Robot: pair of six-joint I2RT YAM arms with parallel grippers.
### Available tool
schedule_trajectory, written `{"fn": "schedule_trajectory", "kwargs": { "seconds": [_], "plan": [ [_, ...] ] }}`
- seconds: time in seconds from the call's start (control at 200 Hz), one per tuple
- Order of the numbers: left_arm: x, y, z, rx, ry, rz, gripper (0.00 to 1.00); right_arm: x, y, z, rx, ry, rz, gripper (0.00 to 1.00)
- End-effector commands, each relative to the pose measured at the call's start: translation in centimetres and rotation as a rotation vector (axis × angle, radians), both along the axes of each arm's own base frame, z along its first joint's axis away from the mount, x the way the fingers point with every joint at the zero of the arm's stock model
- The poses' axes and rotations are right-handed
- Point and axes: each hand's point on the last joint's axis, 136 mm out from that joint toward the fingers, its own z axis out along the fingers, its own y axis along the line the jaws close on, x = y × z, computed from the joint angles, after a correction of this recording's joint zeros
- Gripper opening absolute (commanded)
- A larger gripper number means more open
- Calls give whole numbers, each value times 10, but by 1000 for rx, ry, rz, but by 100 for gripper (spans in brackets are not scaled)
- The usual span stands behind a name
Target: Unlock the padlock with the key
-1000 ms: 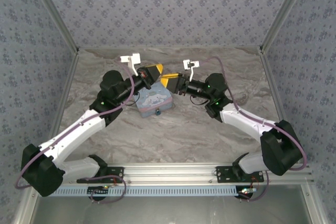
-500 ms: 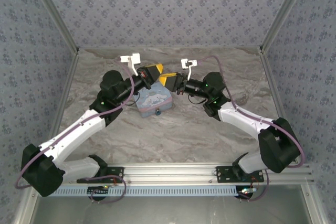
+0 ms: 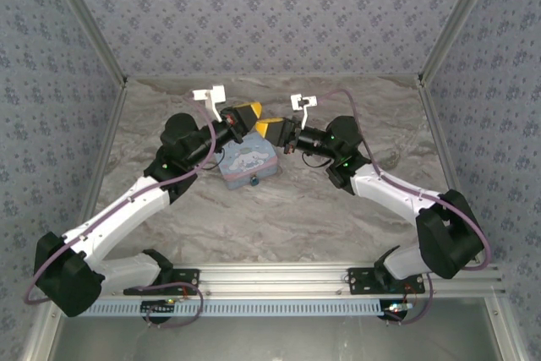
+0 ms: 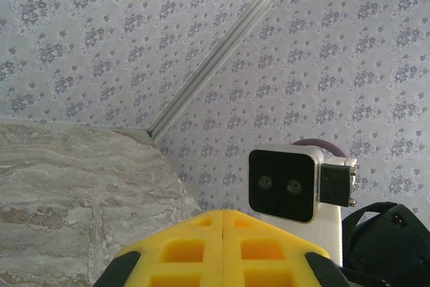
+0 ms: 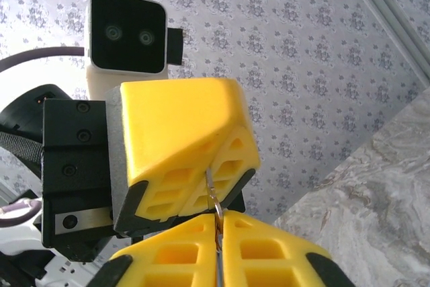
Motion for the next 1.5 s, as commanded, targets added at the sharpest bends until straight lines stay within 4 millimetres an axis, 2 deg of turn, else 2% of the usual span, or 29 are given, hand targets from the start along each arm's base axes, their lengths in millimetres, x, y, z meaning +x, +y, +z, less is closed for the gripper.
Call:
{"fn": "schedule_trajectory", "kwargs": {
  "seconds": [0.0,0.03,0.065,0.15,0.235,0.335,0.425,0.5,0.615,0.774,0.894,1.309,1.494],
  "plan": [
    [-7,2,11,-6,-40,-4,0,1,0,11,5,-33,-18,3],
    [-7,4,10,7,-39,9,6,2,-2,9,-6,-34,-26,1],
    [-6,7,9,24,-39,25,17,2,-3,5,-25,-29,-34,0],
    [-7,15,8,61,-44,62,28,4,-6,-9,-81,-8,-63,0],
    [-5,25,6,90,-33,104,48,4,-10,-23,-131,6,-85,0],
    [1,44,-4,130,24,187,64,4,-17,-42,-214,23,-121,0],
    [13,73,-31,209,159,307,78,6,-28,-63,-311,36,-175,0],
    [19,96,-64,274,302,375,89,7,-38,-82,-399,54,-223,0],
    [23,134,-116,313,503,472,99,8,-56,-106,-494,92,-292,0],
    [29,167,-174,324,656,536,99,9,-74,-127,-568,135,-349,0],
    [39,172,-203,336,717,515,99,8,-81,-136,-593,149,-360,0],
    [88,132,-262,343,790,328,98,-4,-85,-161,-639,200,-313,0],
    [106,111,-273,340,788,263,92,-7,-85,-166,-650,210,-304,0]
  ]
}}
